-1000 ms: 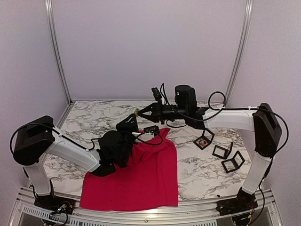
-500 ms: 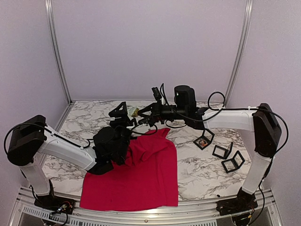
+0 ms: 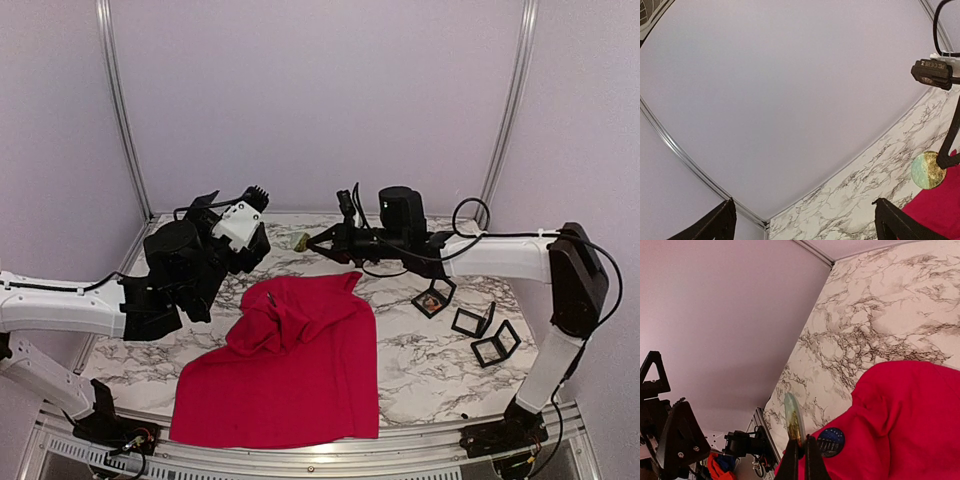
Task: Remove the brooch from the garment
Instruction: Pass from the left arm to the right, then move the brooch box to the corner of the board.
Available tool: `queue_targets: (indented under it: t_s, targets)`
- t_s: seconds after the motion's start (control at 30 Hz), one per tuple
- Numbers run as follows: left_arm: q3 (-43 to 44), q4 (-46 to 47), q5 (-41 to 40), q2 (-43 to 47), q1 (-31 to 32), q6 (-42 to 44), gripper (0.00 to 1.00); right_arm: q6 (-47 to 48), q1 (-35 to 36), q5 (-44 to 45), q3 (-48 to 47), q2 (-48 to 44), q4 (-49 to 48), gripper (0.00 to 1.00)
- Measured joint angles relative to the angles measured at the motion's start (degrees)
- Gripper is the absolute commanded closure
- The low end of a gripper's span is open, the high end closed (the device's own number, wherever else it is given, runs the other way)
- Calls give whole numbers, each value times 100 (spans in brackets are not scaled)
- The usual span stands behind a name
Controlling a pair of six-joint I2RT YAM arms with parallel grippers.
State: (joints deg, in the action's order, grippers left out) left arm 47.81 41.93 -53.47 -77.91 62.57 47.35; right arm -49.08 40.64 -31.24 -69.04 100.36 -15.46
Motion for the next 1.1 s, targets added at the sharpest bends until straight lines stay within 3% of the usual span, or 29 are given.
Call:
queue_targets:
  t_s: [0.23,0.5,0.77,1.1]
  targets:
    - [286,-1912,1104,682,-511,-2199,1,81,-68,442,522,-505,313,100]
    - [568,-3464,2483,946,-1106,-3908,1,116,-181,1104,1327,-1425,901,100]
    - [656,-4113,3414,1143,-1532,-4677,1,76,-306,1711,2031,-2256,1670,100]
    - [675,-4332,3842,1239,-1683,-4848,1,-389,-1023,2245,3351,-3609,2651,100]
